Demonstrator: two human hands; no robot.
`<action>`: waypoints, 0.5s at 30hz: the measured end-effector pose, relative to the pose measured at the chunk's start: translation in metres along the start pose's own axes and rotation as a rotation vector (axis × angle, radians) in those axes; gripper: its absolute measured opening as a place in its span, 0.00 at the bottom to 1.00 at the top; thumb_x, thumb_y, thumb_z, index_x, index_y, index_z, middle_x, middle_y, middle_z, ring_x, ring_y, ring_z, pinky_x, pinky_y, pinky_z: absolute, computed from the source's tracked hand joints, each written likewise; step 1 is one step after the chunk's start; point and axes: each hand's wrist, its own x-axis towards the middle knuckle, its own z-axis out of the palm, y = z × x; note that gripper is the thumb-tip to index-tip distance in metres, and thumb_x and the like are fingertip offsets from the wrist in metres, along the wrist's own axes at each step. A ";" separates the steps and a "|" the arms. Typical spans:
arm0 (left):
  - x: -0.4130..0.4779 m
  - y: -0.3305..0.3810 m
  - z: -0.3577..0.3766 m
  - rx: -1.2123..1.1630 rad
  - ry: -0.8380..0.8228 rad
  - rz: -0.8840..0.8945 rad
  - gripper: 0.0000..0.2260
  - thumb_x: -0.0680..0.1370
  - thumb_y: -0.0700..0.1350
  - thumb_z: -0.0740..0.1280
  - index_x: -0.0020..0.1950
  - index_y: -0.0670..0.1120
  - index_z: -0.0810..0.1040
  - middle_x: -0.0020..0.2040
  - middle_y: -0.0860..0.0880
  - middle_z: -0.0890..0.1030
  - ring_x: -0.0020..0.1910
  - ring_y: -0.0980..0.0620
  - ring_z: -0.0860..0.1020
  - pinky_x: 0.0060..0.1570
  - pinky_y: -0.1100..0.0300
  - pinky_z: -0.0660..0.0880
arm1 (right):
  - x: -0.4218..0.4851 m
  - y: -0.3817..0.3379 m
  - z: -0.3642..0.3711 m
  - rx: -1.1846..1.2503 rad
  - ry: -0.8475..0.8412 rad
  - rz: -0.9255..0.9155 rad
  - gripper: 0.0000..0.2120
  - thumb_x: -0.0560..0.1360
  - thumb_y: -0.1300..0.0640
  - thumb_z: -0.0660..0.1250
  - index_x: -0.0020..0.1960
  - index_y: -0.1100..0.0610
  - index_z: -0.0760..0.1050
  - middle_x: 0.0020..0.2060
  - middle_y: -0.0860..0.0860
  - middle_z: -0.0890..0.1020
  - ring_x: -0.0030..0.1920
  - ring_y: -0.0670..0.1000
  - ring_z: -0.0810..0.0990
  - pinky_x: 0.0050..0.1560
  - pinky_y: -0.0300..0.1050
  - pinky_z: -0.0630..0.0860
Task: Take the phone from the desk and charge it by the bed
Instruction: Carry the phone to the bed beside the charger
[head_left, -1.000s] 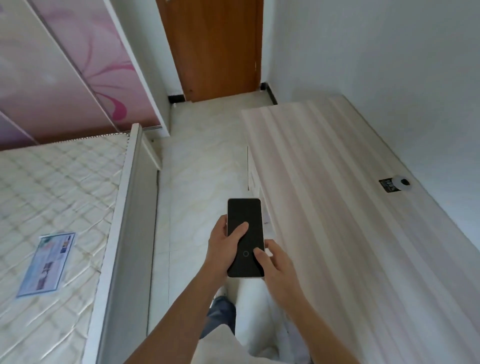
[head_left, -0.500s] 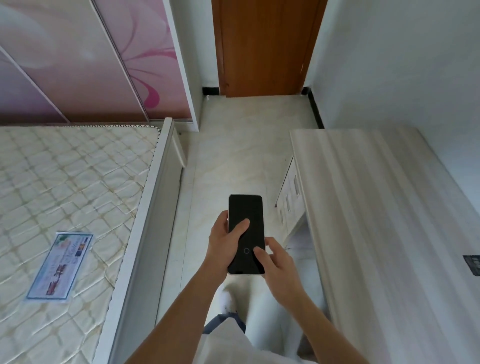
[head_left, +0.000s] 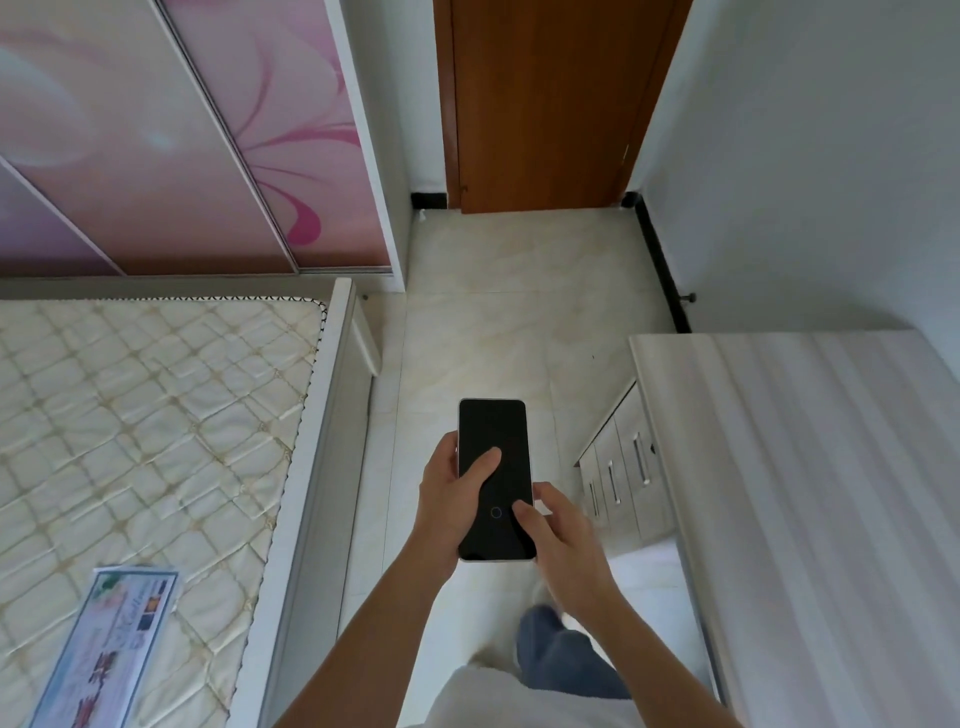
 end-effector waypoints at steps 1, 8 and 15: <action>0.012 0.004 0.001 -0.005 0.007 -0.006 0.08 0.79 0.47 0.69 0.56 0.50 0.75 0.51 0.47 0.83 0.49 0.45 0.83 0.51 0.45 0.83 | 0.014 -0.003 -0.001 -0.013 0.000 0.001 0.05 0.82 0.52 0.59 0.51 0.44 0.73 0.36 0.49 0.86 0.40 0.52 0.85 0.42 0.48 0.83; 0.116 0.048 0.014 -0.059 0.082 0.003 0.09 0.79 0.46 0.69 0.57 0.49 0.75 0.52 0.45 0.83 0.50 0.43 0.84 0.52 0.41 0.82 | 0.134 -0.037 -0.015 -0.047 -0.083 -0.016 0.10 0.82 0.50 0.58 0.59 0.51 0.73 0.42 0.45 0.85 0.43 0.42 0.85 0.42 0.33 0.80; 0.232 0.127 0.047 -0.167 0.168 0.011 0.06 0.78 0.43 0.70 0.54 0.47 0.78 0.48 0.44 0.85 0.45 0.45 0.85 0.47 0.46 0.83 | 0.273 -0.098 -0.060 -0.031 -0.163 -0.069 0.09 0.81 0.51 0.60 0.56 0.51 0.76 0.38 0.50 0.87 0.41 0.54 0.86 0.47 0.58 0.83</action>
